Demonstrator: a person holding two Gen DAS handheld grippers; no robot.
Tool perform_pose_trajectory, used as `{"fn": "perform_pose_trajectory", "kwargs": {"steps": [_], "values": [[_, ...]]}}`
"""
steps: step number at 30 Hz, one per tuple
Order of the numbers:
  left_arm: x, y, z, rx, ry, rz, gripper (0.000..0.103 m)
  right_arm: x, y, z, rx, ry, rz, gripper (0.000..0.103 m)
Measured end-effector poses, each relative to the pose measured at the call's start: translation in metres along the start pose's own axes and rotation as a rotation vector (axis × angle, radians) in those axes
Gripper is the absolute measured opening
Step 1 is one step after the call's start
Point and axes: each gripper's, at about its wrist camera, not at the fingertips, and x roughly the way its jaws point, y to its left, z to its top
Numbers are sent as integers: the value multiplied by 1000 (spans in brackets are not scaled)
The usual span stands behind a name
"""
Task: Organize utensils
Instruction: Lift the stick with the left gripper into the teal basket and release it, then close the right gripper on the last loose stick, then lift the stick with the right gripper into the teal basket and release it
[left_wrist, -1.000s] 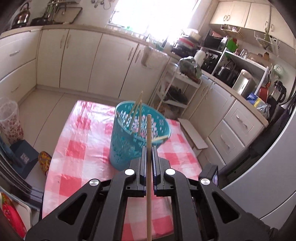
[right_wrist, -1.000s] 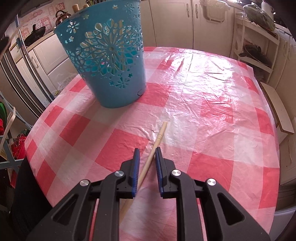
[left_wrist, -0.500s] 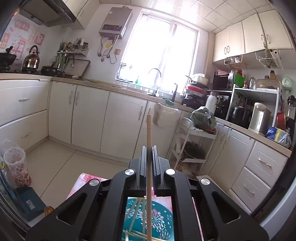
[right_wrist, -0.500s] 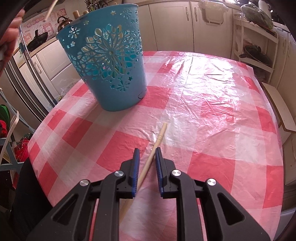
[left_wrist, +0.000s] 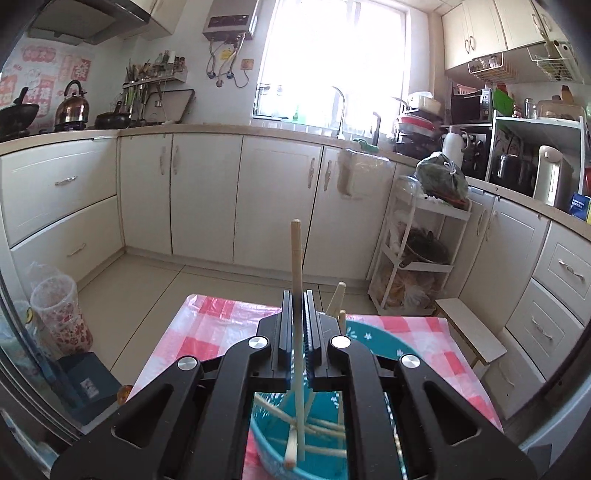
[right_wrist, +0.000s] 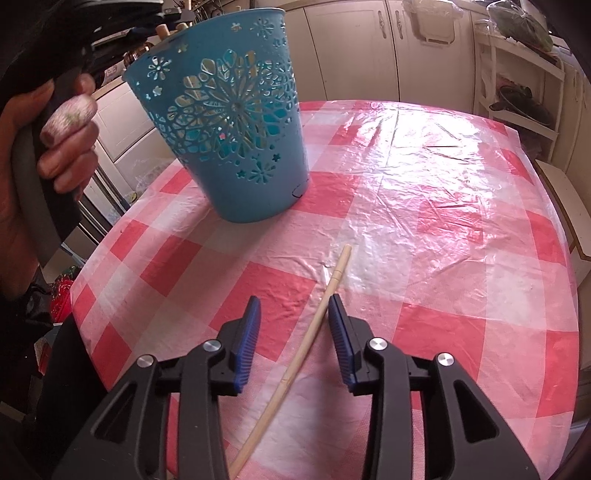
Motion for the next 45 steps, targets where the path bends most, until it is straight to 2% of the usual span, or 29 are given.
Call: {"fn": "perform_pose_trajectory", "kwargs": {"steps": [2,4,6,8,11,13,16,18,22,27,31,34,37,40,42,45], "values": [[-14,8,-4,-3,10,5,11,0,-2,1,23,2,12,38],[-28,17,-9,-20,8,8,26,0,-6,2,57,4,29,38],[-45,30,-14,-46,1,20,36,-1,-9,3,80,10,34,38],[-58,44,-19,-73,8,28,40,0,-6,4,87,15,17,36],[-72,63,-29,-112,33,44,47,1,-3,4,88,16,-41,27],[-80,75,-38,-143,52,58,54,3,4,3,39,14,-121,11],[-85,89,-56,-195,94,63,56,6,19,2,-77,17,-206,10],[-87,92,-67,-210,122,62,57,3,16,4,-53,28,-183,8],[-92,96,-90,-212,162,59,57,-16,-4,-2,99,-11,-21,6],[-87,101,-106,-230,216,60,57,-54,-10,-1,192,-124,161,6],[-88,102,-112,-233,233,65,57,-86,-5,18,235,-237,294,6],[-91,101,-114,-227,234,69,58,-113,8,50,235,-362,388,6],[-93,97,-118,-219,241,75,61,-136,24,93,210,-515,437,6],[-90,91,-122,-207,260,73,63,-148,37,136,190,-679,410,6],[-89,89,-125,-200,267,71,64,-142,45,159,185,-772,344,6],[-88,87,-129,-192,275,69,66,-118,54,181,170,-833,220,6]]}}
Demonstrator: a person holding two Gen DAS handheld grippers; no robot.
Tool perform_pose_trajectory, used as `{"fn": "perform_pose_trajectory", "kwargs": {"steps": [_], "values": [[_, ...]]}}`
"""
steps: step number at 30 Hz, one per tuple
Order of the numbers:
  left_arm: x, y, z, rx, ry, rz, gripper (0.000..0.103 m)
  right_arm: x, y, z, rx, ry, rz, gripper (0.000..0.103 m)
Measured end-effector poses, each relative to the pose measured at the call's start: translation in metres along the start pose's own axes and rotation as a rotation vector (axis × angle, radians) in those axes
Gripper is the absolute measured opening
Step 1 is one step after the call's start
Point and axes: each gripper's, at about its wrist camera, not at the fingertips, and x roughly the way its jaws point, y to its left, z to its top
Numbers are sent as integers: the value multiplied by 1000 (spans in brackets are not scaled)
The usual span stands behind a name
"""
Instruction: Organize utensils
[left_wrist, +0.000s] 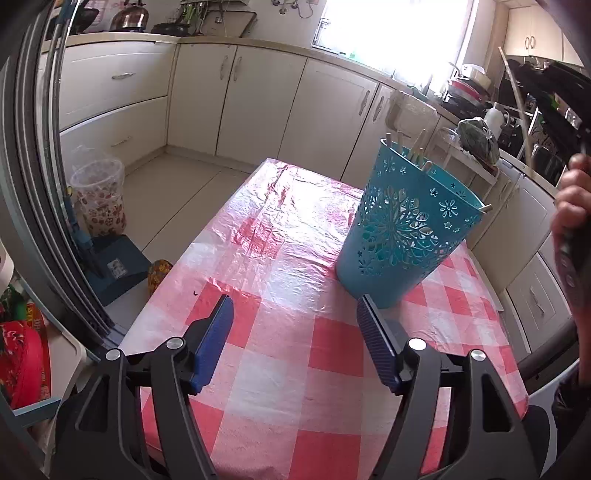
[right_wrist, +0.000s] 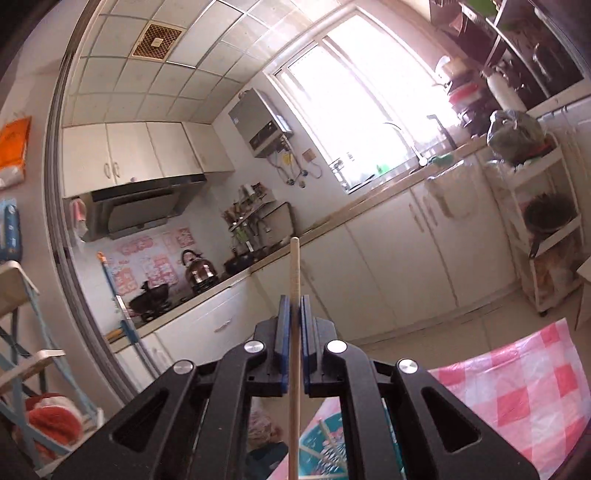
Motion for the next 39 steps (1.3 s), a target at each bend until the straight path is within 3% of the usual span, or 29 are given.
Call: {"fn": "perform_pose_trajectory", "kwargs": {"steps": [4,9,12,15,19,20,22,28,32,39], "values": [[4,6,-1,-5,6,3,67,37,-10,-30,-52,47,-99,7],[9,15,1,-28,19,10,69,33,-18,-64,-97,130,-118,9],[6,15,3,-31,26,17,71,19,-13,-70,-122,174,-117,24],[-5,11,8,-13,25,35,80,-8,-7,-70,-133,197,-115,34],[-25,-1,15,61,29,90,90,-57,5,-72,-154,242,-162,72],[-31,-5,17,77,26,101,91,-69,8,-75,-162,259,-181,77],[-47,-13,19,107,15,117,95,-93,14,-80,-182,299,-229,95],[-99,-35,19,172,-15,175,95,-158,22,-95,-166,400,-350,96],[-135,-44,16,181,-26,154,95,-182,26,-93,-115,428,-405,96],[-189,-64,8,301,-53,241,95,-215,63,-77,-126,391,-390,96]]}}
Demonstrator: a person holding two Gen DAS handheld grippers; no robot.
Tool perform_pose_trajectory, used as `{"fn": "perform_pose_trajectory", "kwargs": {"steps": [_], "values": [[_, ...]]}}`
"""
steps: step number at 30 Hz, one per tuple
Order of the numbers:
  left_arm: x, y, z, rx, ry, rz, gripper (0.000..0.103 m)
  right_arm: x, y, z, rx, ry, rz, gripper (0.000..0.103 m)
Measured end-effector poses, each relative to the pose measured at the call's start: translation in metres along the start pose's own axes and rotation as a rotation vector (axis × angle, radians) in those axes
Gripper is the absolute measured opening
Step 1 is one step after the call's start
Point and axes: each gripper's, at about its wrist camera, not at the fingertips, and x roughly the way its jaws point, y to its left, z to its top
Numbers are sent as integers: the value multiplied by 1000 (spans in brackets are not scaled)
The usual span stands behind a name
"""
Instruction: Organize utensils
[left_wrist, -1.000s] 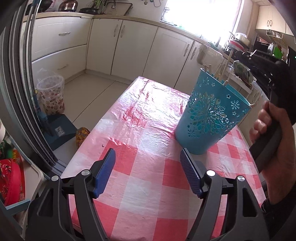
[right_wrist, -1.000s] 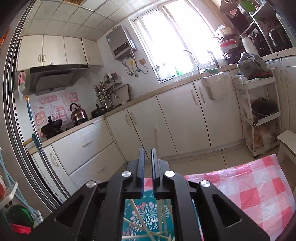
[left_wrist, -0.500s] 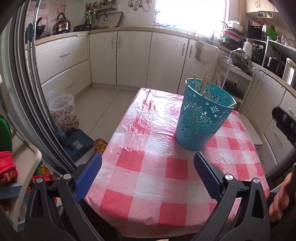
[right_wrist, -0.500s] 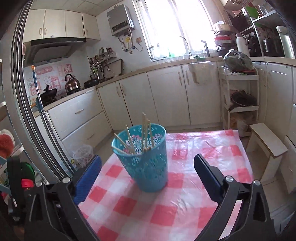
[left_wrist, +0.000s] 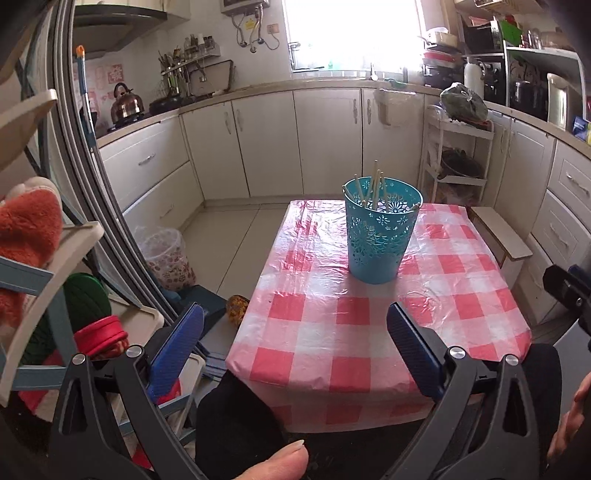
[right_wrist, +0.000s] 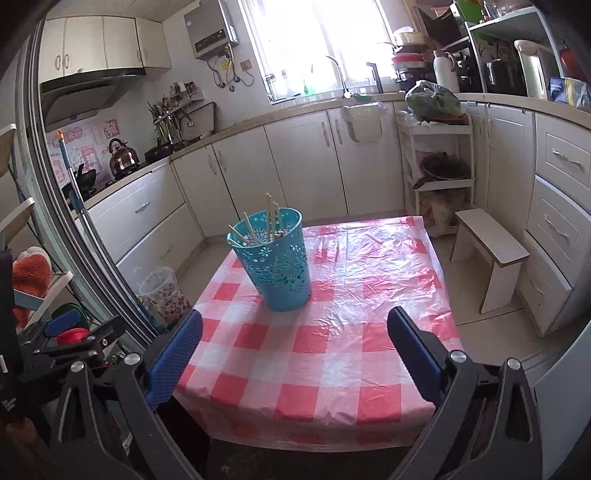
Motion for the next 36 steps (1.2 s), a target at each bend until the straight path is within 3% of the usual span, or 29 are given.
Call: {"fn": "perform_pose_trajectory", "kwargs": {"steps": [12,22,36], "values": [[-81,8,-18,-6,-49,-11,95,-72,40,-16,-40,-50,27,96],[-124,12,-26,-15,-98,-16,95,-111,51,-42,-19,-69,16,96],[-163,17,-34,-22,-159,-17,95,-144,58,-46,-27,-140,18,96]]}}
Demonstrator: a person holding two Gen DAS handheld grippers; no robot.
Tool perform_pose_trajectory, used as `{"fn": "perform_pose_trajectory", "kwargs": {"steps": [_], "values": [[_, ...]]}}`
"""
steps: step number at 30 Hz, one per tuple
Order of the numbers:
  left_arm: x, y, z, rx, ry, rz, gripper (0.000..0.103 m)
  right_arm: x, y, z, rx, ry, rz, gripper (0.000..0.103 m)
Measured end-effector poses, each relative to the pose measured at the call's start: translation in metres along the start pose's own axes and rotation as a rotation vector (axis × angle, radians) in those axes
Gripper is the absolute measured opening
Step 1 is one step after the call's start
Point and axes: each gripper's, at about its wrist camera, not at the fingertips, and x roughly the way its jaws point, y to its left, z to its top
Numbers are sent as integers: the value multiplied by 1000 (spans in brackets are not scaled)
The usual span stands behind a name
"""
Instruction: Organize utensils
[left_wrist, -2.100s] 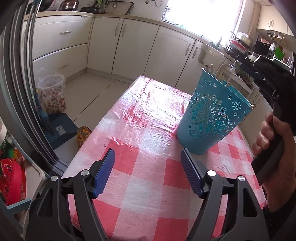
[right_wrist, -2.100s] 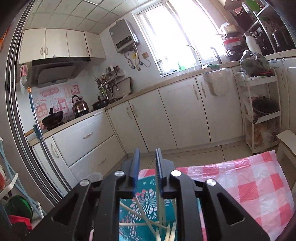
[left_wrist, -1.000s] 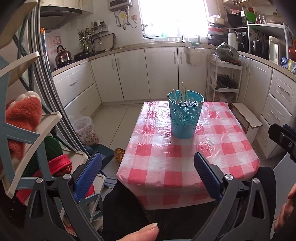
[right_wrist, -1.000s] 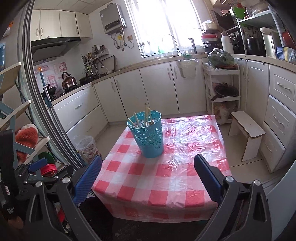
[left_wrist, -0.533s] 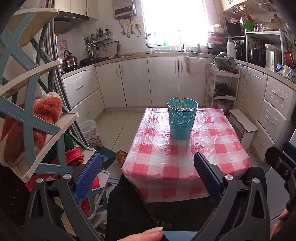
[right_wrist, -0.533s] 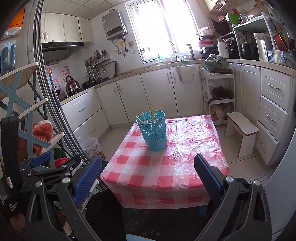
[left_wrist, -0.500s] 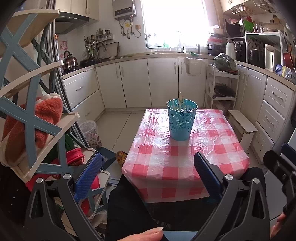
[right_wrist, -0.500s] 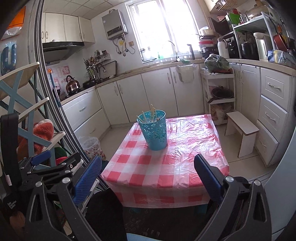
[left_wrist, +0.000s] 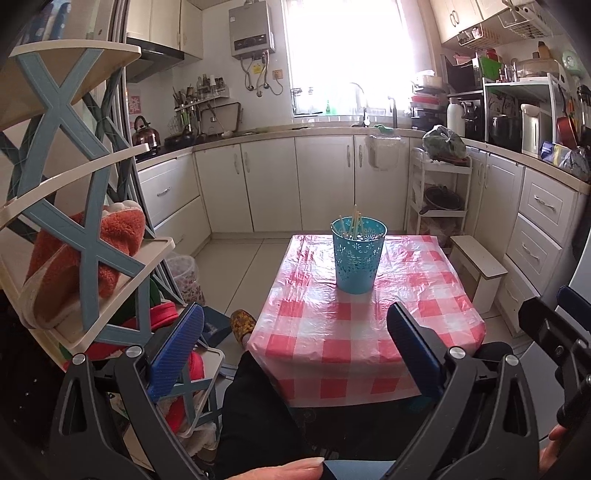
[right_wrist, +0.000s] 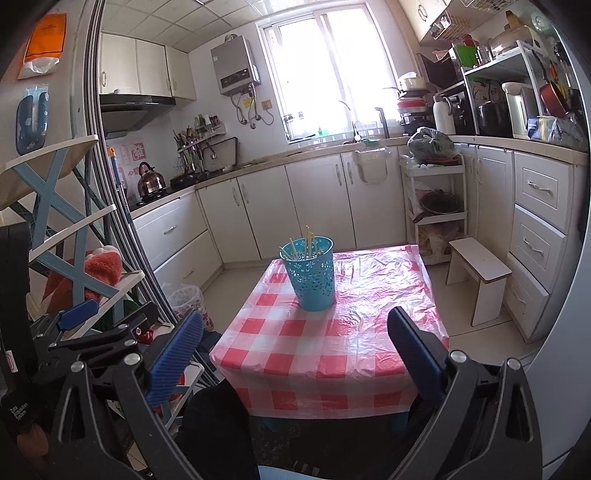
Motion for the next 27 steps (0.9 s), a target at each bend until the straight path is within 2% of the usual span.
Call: {"fn": "perform_pose_trajectory", "kwargs": {"steps": [17,27], "values": [[-6,5,-7,-18,1,-1,95,-11,7,-6,-12,-42,-15,96],[-7,3,-9,-16,10,-12,95,-11,11,-12,-31,-36,-17,96]]}}
